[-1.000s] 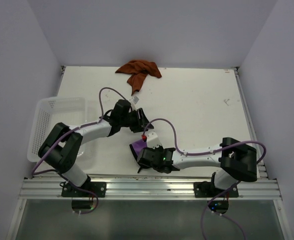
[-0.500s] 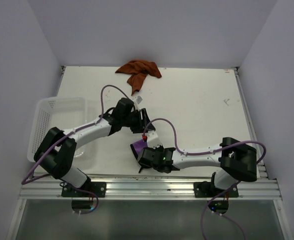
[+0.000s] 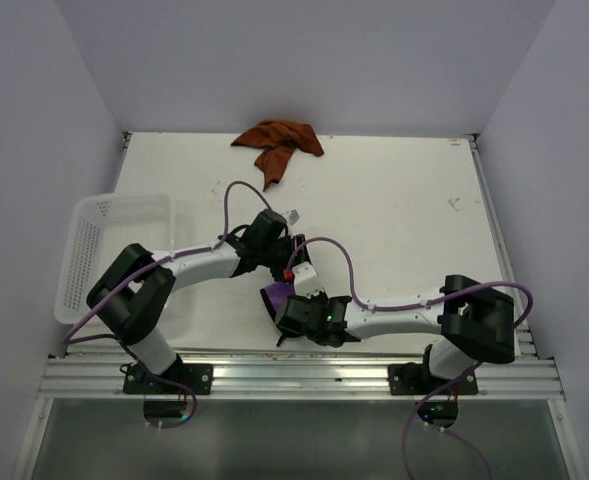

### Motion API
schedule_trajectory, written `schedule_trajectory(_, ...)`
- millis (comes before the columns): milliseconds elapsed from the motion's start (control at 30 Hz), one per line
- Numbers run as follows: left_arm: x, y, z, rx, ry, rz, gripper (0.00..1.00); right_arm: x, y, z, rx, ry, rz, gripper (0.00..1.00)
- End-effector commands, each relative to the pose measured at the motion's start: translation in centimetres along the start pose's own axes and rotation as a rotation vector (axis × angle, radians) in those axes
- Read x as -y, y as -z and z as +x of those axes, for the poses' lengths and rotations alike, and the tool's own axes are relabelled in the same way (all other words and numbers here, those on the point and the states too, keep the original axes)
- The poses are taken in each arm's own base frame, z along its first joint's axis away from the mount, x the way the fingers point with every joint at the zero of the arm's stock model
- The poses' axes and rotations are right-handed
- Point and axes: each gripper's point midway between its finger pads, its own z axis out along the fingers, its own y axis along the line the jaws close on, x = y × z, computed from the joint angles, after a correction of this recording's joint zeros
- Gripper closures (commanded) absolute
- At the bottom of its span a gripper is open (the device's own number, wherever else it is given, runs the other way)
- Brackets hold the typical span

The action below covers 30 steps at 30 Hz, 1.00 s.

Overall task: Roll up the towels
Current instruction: Roll the towel

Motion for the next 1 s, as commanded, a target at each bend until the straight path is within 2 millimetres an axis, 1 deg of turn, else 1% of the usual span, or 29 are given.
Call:
schedule_trajectory(0,0.5,0.3,-1.0,0.034,-0.024,-0.006,0.46,0.0,-0.1,-0.6,0.040,-0.032,0.006,1.00)
schedule_trajectory(100,0.0,-0.2,-0.7,0.024,-0.023,-0.024,0.46,0.1,-0.2,-0.7,0.047,-0.040,0.013,1.00)
schedule_trajectory(233,-1.9,-0.6,-0.4,0.023,-0.031,-0.104,0.47,0.5,0.0,-0.9,0.070,-0.048,0.033,1.00)
schedule_trajectory(267,-2.5,-0.7,-0.6,0.039,-0.046,-0.139,0.47,0.5,0.0,-0.9,0.074,-0.052,0.033,1.00)
schedule_trajectory(533,-4.5,-2.3,0.8,0.006,-0.059,-0.215,0.48,0.2,0.0,-1.1,0.085,-0.057,0.025,1.00)
schedule_trajectory(667,-5.3,-2.4,0.7,0.017,-0.079,-0.262,0.49,0.0,0.1,-1.1,0.096,-0.051,0.023,1.00)
schedule_trajectory(800,-6.0,-2.1,0.6,0.026,-0.104,-0.310,0.52,0.0,0.3,-1.3,0.110,-0.049,0.030,1.00)
schedule_trajectory(933,-7.0,-2.1,1.2,0.015,-0.116,-0.349,0.54,0.2,0.7,-1.5,0.129,-0.029,0.063,1.00)
schedule_trajectory(967,-7.2,-2.1,1.2,0.014,-0.120,-0.360,0.55,-0.1,0.8,-1.5,0.134,-0.022,0.069,1.00)
